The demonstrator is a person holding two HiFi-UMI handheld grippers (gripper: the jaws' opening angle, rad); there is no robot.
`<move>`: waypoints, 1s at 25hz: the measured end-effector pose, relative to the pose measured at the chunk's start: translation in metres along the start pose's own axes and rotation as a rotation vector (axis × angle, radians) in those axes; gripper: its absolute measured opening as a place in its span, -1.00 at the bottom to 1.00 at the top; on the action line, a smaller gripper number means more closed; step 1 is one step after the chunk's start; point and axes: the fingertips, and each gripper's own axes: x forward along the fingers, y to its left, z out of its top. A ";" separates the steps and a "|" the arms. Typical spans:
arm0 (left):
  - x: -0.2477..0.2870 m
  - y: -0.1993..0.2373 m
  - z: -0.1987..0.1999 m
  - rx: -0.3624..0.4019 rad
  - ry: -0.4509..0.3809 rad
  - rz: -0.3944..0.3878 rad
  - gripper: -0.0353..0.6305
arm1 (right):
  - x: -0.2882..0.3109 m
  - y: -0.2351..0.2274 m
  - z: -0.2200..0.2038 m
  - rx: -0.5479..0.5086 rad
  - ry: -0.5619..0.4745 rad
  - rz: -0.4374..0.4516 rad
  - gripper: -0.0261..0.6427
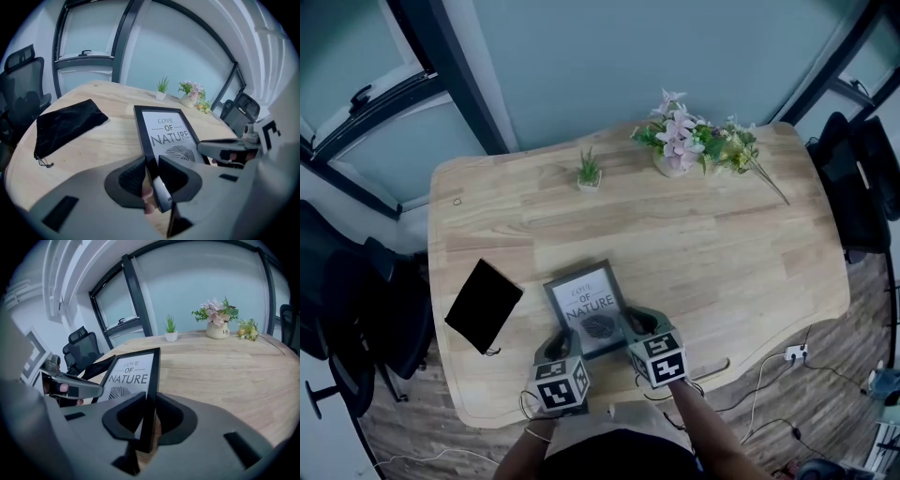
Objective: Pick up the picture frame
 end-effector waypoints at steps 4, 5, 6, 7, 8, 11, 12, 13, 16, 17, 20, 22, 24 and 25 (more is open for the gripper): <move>-0.006 -0.003 0.003 0.001 -0.013 -0.001 -0.66 | -0.006 0.001 0.003 -0.005 -0.017 -0.001 -0.71; -0.007 -0.004 0.003 0.002 -0.018 -0.001 -0.66 | -0.008 0.001 0.004 -0.006 -0.021 -0.002 -0.72; -0.009 -0.005 0.004 0.003 -0.023 -0.001 -0.66 | -0.010 0.001 0.005 -0.008 -0.026 -0.003 -0.72; -0.010 -0.006 0.005 0.004 -0.027 -0.001 -0.66 | -0.012 0.001 0.005 -0.010 -0.031 -0.003 -0.72; -0.012 -0.007 0.006 0.005 -0.032 -0.002 -0.66 | -0.013 0.001 0.006 -0.011 -0.036 -0.004 -0.72; -0.017 -0.011 0.007 0.009 -0.046 -0.005 -0.67 | -0.020 0.001 0.007 -0.013 -0.051 -0.007 -0.72; -0.019 -0.012 0.008 0.011 -0.051 -0.007 -0.67 | -0.022 0.001 0.008 -0.014 -0.057 -0.009 -0.72; -0.021 -0.014 0.009 0.015 -0.057 -0.007 -0.67 | -0.024 0.001 0.009 -0.015 -0.062 -0.010 -0.72; -0.026 -0.019 0.011 0.027 -0.073 -0.010 -0.67 | -0.032 0.001 0.010 -0.016 -0.081 -0.015 -0.72; -0.028 -0.020 0.011 0.031 -0.079 -0.012 -0.67 | -0.035 0.001 0.011 -0.015 -0.088 -0.017 -0.72; -0.034 -0.025 0.013 0.041 -0.096 -0.017 -0.67 | -0.043 0.000 0.011 -0.020 -0.104 -0.024 -0.72; -0.038 -0.029 0.014 0.047 -0.105 -0.020 -0.67 | -0.049 0.000 0.012 -0.028 -0.112 -0.027 -0.72; -0.043 -0.032 0.014 0.053 -0.115 -0.022 -0.67 | -0.055 0.001 0.013 -0.029 -0.127 -0.031 -0.72; -0.045 -0.033 0.014 0.056 -0.120 -0.023 -0.67 | -0.058 0.001 0.014 -0.031 -0.134 -0.033 -0.72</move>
